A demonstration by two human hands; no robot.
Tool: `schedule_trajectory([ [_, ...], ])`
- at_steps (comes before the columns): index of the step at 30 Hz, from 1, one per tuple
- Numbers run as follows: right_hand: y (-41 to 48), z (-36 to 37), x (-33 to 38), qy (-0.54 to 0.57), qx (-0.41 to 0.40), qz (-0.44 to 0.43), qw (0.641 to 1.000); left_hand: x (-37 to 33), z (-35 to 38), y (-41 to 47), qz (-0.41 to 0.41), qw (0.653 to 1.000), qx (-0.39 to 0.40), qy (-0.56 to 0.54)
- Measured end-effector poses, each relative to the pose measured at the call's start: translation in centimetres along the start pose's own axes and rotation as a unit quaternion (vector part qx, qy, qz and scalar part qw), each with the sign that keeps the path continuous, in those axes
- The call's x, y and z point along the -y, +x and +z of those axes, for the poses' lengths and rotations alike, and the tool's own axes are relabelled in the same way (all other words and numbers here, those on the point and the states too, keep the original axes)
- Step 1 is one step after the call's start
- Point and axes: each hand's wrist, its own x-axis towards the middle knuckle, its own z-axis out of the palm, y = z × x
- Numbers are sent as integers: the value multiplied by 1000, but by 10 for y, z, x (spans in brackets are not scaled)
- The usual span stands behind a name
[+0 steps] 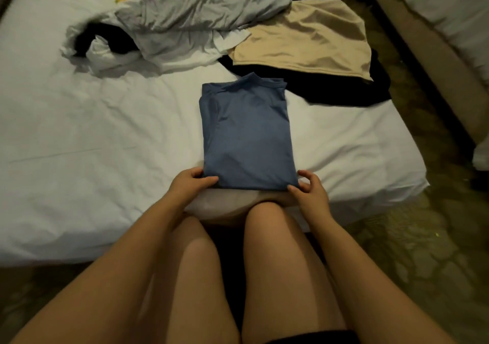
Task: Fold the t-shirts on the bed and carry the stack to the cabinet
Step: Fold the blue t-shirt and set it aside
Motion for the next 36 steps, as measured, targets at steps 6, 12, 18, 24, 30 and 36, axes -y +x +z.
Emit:
schedule_trajectory([
  [6, -9, 3, 1, 12, -1, -55, 998, 6, -3, -11, -10, 997, 13, -73],
  [12, -11, 7, -5, -68, -5, -91, 994, 13, 9, -19, -28, 994, -58, -88],
  [18, -1, 8, -13, -262, 9, -179, 948, 27, 7, -23, 225, 948, -77, 210],
  [24, 12, 4, -10, -325, -84, -215, 917, 25, 2, -16, 263, 922, -127, 254],
  [30, -4, -4, 20, -48, -47, -198, 978, -1, -10, -20, 189, 973, -129, 5],
  [36, -30, 7, 23, -30, -68, -213, 974, -4, -5, -46, 216, 969, -123, -13],
])
